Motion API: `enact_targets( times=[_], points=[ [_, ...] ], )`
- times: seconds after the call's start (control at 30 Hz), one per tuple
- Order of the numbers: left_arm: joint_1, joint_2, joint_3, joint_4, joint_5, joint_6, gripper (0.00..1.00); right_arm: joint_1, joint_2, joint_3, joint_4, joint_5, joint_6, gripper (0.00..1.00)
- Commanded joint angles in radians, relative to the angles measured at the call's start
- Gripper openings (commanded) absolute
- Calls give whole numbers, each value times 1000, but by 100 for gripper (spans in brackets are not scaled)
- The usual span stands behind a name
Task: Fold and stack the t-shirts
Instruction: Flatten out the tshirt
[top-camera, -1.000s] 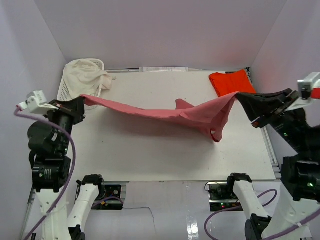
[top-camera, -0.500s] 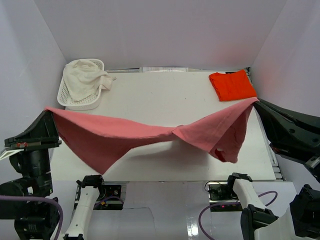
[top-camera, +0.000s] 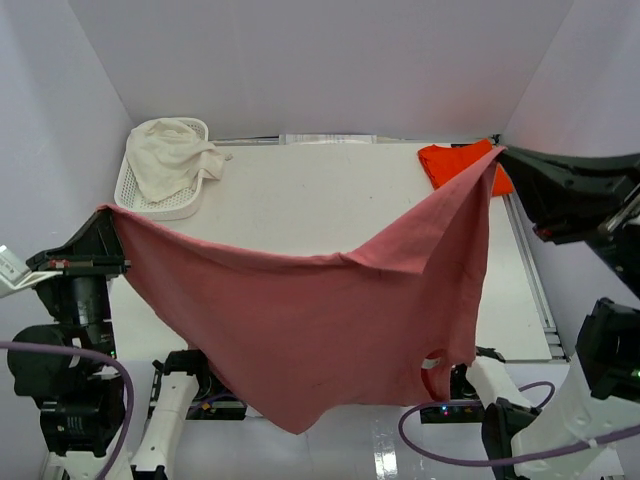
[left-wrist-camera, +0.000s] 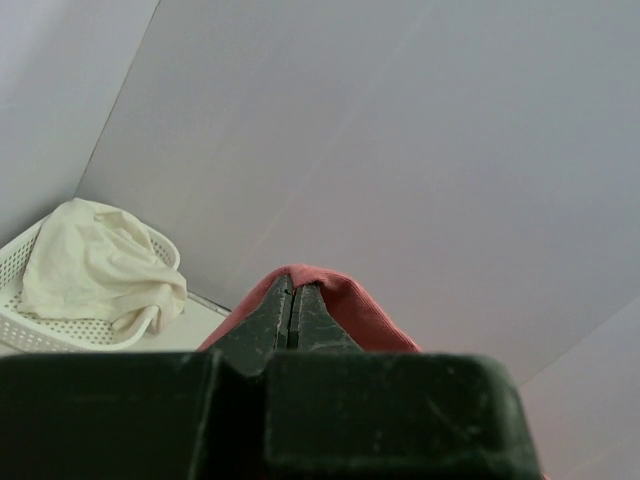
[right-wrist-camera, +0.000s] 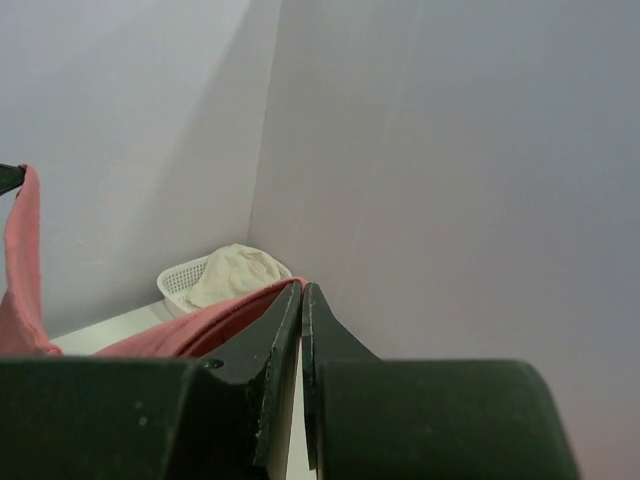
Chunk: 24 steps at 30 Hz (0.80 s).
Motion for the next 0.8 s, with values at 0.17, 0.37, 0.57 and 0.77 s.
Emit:
enact_targets(
  times=[0.17, 0.37, 0.57, 0.77],
  points=[
    [4, 186, -32, 109, -36, -1, 0, -6, 244, 71, 102, 9, 50, 8],
    [4, 336, -162, 187, -34, -46, 0, -6, 288, -211, 254, -28, 82, 8],
    [4, 477, -284, 285, -40, -73, 0, -1, 347, -420, 382, -43, 82, 8],
    [4, 666, -291, 350, -76, -93, 0, 23, 506, -518, 504, -53, 170, 8]
  ],
)
